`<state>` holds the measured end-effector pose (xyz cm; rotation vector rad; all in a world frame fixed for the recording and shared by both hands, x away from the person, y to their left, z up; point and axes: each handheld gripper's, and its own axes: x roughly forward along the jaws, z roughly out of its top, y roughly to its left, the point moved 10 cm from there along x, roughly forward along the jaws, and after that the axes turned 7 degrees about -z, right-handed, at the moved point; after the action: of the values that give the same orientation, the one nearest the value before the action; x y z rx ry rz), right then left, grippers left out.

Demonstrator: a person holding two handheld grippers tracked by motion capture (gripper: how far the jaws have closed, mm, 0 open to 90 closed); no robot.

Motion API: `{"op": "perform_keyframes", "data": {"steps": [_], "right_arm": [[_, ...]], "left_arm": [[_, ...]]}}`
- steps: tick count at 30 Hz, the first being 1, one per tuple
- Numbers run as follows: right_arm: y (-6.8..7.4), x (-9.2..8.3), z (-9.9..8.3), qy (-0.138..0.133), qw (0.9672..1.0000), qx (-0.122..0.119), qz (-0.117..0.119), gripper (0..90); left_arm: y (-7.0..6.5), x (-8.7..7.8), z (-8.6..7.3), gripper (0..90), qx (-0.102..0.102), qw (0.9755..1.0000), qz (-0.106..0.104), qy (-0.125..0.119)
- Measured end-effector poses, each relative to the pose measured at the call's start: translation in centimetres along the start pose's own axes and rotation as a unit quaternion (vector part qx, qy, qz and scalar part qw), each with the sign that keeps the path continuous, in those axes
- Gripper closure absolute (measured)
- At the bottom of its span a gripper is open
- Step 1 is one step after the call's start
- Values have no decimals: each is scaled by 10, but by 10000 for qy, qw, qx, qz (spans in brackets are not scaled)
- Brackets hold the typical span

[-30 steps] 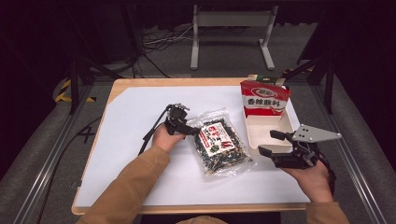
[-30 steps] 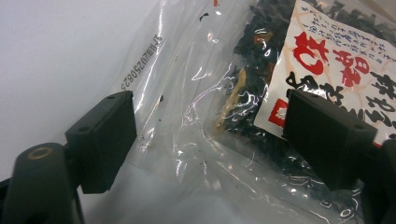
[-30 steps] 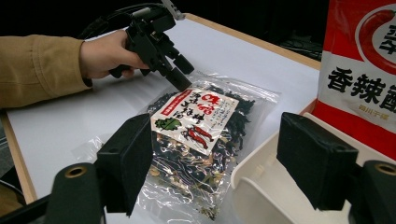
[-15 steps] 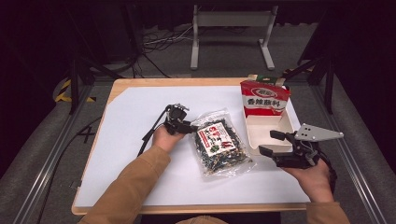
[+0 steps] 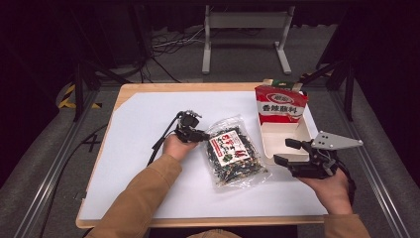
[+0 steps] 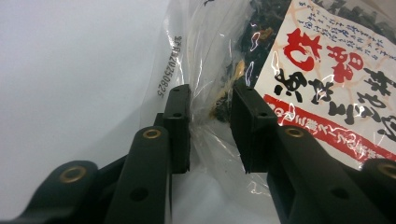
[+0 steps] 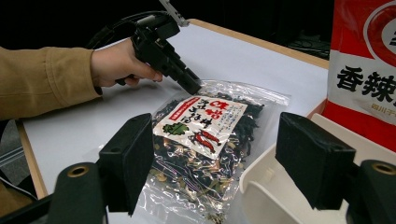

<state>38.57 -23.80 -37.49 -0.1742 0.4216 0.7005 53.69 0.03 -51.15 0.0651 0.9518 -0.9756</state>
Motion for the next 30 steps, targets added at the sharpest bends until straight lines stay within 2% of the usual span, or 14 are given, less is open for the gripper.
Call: {"op": "perform_keyframes", "data": {"steps": [1,2,6,10,16,19,22,25,26,30], "right_arm": [[0,0,0,0,10000,-1,-2,280],[0,0,0,4,10000,-1,0,282],[1,1,0,6,10000,-4,-4,284],[0,1,-2,33,10000,-6,-5,285],[-1,1,-2,26,10000,13,-5,287],[-2,1,-2,21,10000,11,-18,294],[-1,1,-2,10,10000,-17,-17,298],[0,1,-1,1,10000,-19,-16,296],[0,1,-1,1,10000,-19,-16,296],[2,1,0,-10,10000,-80,-1,310]], "left_arm": [[0,0,0,808,-54,10000,-41,-52],[0,0,0,832,-59,10000,-47,-48],[0,0,0,850,-65,9999,-52,-86],[1,-1,1,861,-148,9997,-150,-157],[-1,-9,4,876,-6,9995,-165,-277],[-6,-21,9,879,111,9988,-206,-433],[-12,-35,15,881,244,9976,-153,-629],[-19,-52,22,883,472,9954,-33,-829],[-19,-52,22,883,472,9954,-33,-829],[-29,-75,28,884,757,9908,66,-1124]]}}
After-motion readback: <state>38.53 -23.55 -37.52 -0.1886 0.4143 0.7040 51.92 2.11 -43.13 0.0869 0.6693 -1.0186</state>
